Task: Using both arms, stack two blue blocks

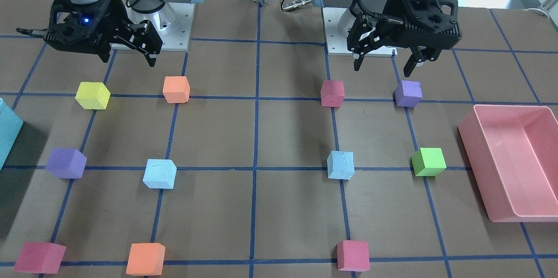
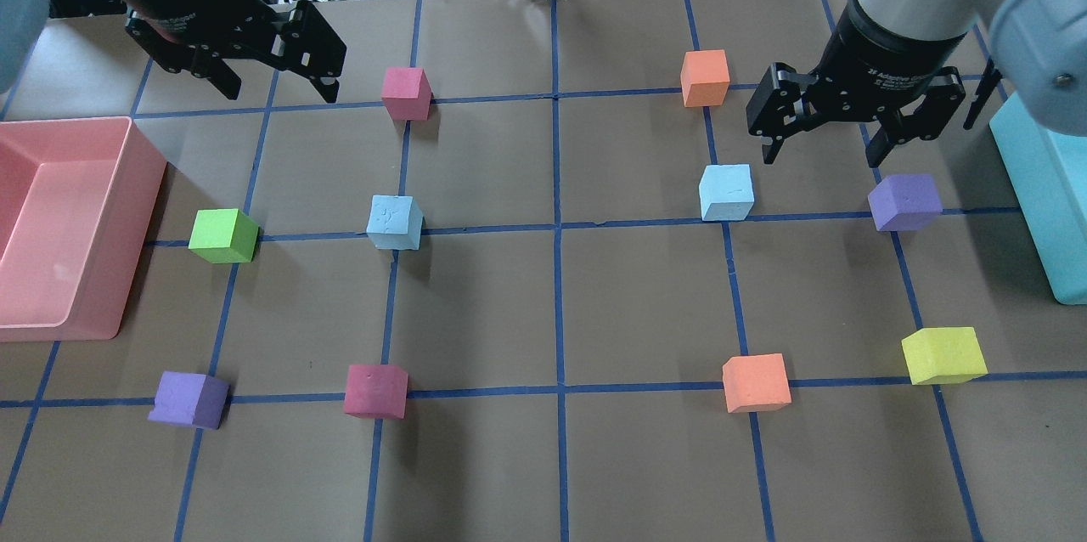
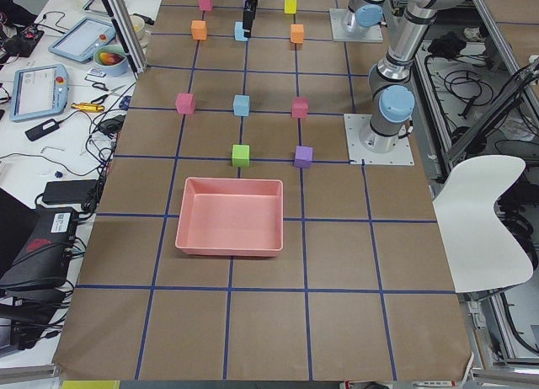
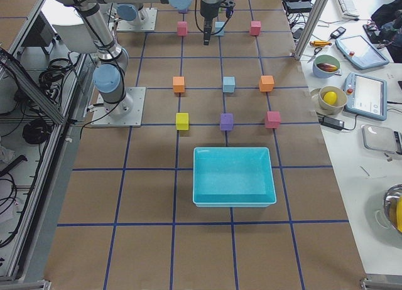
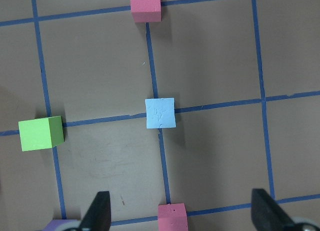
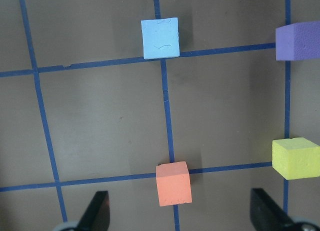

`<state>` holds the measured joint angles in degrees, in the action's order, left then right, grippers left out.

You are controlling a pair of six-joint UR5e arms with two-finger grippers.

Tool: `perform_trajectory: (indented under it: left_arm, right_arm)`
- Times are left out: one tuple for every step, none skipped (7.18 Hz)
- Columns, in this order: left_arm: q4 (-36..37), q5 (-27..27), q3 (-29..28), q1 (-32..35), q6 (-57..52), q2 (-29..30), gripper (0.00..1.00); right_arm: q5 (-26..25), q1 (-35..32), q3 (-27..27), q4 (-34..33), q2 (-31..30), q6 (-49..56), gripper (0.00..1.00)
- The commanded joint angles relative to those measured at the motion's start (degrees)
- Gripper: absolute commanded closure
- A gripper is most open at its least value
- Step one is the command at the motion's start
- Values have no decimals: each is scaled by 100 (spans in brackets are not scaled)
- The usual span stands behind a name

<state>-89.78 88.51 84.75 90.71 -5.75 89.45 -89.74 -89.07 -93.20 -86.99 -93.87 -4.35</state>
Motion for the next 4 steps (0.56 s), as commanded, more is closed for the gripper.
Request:
perform_trajectory:
  left_arm:
    - [4,8,7,8,4,2,0]
    - [4,8,7,17,21,-7,0]
    - [4,8,7,17,21,-7,0]
    - [4,8,7,8,4,-7,0]
  right_arm:
    - [0,4,-5,16,0,-4,0]
    - [0,4,-5,16,0,-4,0]
    - [0,4,-13,33,0,-13,0]
    - [0,4,-31,33,0,-4,0]
